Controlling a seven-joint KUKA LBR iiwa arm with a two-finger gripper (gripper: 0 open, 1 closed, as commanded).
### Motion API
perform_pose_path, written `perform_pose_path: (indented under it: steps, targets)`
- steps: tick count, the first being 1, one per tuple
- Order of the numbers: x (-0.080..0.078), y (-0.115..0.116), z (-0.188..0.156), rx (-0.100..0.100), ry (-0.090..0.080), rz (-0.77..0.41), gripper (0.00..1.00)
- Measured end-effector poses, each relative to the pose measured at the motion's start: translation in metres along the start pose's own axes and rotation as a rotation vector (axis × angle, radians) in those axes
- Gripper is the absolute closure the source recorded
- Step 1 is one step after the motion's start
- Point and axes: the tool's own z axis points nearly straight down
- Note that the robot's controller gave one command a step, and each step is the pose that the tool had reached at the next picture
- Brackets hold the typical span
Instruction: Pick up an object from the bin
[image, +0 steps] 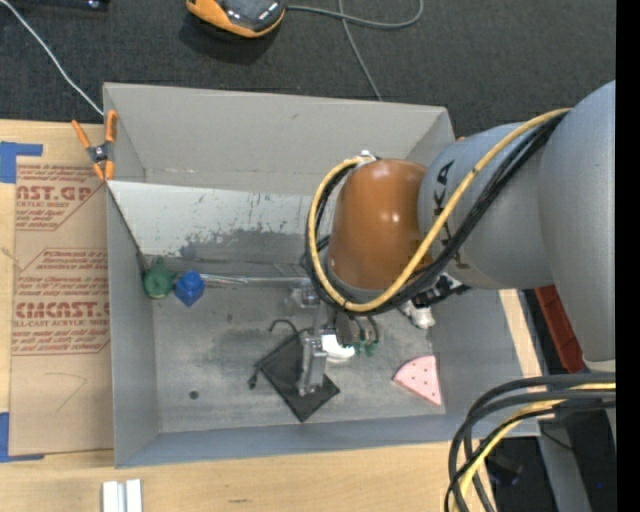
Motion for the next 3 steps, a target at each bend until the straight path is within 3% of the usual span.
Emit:
perform_pose_path:
  steps: [2, 3]
  targets:
    - [-0.002, 0.0, -0.004, -0.001, -0.008, -0.001, 0.0]
    - [-0.026, 0.009, 0.065, 0.0, -0.01, -0.323, 0.0]
